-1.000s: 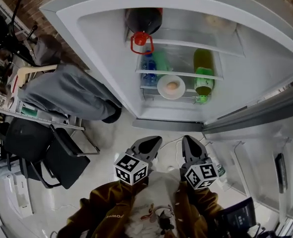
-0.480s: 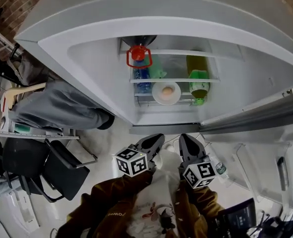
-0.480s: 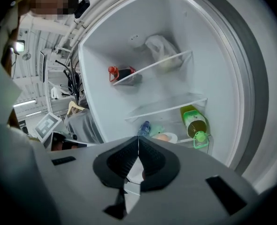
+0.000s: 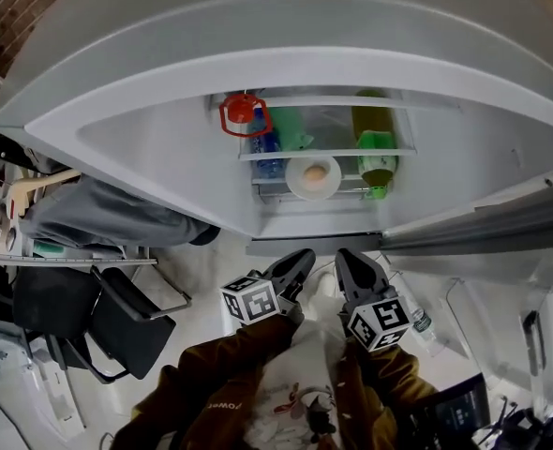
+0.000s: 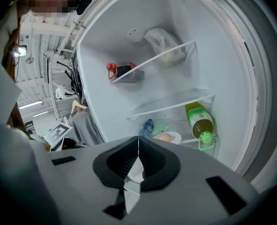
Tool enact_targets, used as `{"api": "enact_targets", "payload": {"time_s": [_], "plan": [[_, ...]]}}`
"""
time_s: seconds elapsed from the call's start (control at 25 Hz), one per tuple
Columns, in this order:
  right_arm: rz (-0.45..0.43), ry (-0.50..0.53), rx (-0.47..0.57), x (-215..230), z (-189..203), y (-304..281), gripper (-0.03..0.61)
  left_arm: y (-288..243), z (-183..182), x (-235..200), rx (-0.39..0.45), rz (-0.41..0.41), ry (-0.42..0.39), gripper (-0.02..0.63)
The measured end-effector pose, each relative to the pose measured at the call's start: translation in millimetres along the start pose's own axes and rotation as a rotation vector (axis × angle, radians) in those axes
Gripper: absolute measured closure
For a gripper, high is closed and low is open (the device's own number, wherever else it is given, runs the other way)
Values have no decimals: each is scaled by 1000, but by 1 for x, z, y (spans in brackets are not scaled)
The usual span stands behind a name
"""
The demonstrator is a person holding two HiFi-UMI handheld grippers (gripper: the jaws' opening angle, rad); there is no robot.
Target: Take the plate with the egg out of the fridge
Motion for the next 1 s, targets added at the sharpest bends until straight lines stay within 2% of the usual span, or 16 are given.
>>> {"api": "enact_targets", "payload": {"time_s": [0.24, 0.48, 0.64, 0.8, 1.0], "plan": [[2, 25, -2, -1, -5, -6, 571, -9, -4, -11, 59, 30, 81, 604], [20, 3, -12, 2, -2, -7, 572, -18, 4, -27, 100, 83, 232, 602], [32, 11, -19, 6, 0, -11, 572, -22, 1, -33, 132, 95, 261, 601], [49, 10, -28, 10, 4, -15, 571, -25, -1, -36, 144, 99, 267, 566], [53, -2, -34, 12, 9, -19, 572, -31, -1, -45, 192, 110, 386, 512]]}}
Point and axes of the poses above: the fingertips, and each gripper's own axes: y backward along the fingers, x to its right, z out of its underside, the point moved 8 cm from there along y, backward along the fingers, and after that the axes turned 3 degrees about -x, right-handed, at the moved point
